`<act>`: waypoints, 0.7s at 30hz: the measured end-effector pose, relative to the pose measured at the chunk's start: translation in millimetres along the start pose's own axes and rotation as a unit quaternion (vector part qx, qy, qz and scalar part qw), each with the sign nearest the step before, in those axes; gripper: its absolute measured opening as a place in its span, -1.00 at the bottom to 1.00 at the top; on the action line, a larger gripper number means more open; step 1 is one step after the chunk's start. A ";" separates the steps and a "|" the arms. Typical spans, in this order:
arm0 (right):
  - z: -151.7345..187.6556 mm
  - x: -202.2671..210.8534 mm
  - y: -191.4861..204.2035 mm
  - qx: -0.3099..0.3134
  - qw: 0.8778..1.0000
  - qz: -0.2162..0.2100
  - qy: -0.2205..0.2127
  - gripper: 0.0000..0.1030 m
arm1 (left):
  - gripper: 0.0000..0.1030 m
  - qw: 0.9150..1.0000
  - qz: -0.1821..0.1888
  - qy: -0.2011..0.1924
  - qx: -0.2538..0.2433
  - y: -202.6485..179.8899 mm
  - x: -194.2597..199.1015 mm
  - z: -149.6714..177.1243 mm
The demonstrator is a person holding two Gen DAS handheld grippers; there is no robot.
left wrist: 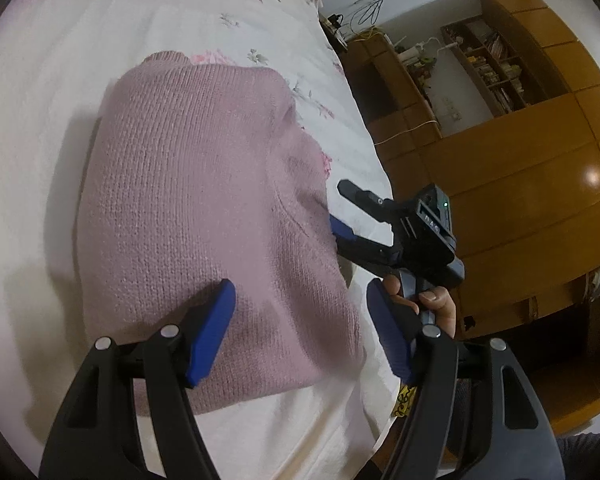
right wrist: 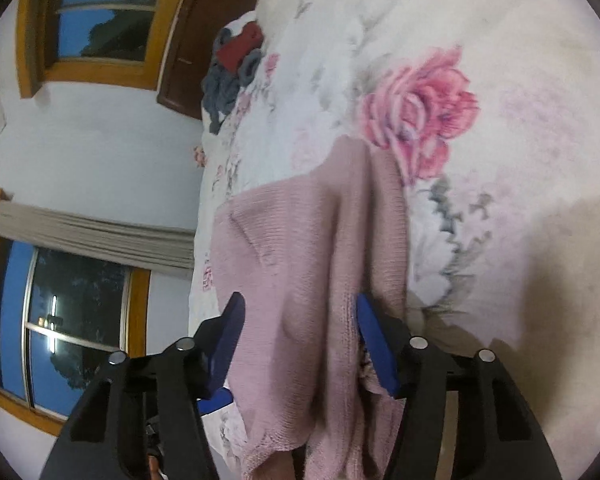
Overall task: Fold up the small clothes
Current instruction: 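Grasp the sweater bundle edge with the right tool while the left tool grasps it too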
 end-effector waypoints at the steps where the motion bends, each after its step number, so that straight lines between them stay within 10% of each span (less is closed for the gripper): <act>1: -2.4 -3.4 1.5 0.008 1.000 0.008 0.000 0.09 | 0.30 1.000 0.000 0.002 0.002 2.2 -1.6 2.3; 7: -7.9 -10.8 10.2 0.035 0.999 0.024 0.005 0.02 | 0.30 1.000 0.004 0.007 0.013 13.7 -6.0 12.2; 12: -15.4 -20.7 16.0 0.078 0.995 0.069 0.006 -0.72 | 0.30 1.000 0.009 0.008 0.018 16.5 -6.9 19.1; 17: -27.5 4.5 47.5 0.127 0.987 0.071 -0.062 -0.75 | 0.30 1.000 0.017 0.007 0.024 21.8 -8.0 20.3; 21: -31.9 -6.9 -10.4 0.093 0.981 0.156 -0.061 -0.75 | 0.30 1.000 0.020 -0.003 0.012 17.8 6.2 10.4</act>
Point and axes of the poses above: each gripper's, at about its wrist camera, not at the fingertips, and x roughly against the way its jaws point, y to its left, z to its underside, the point moved 10 cm from there along -x, roughly the way its jaws point, and after that the axes turned 4 degrees about z, right-handed, at the moved point
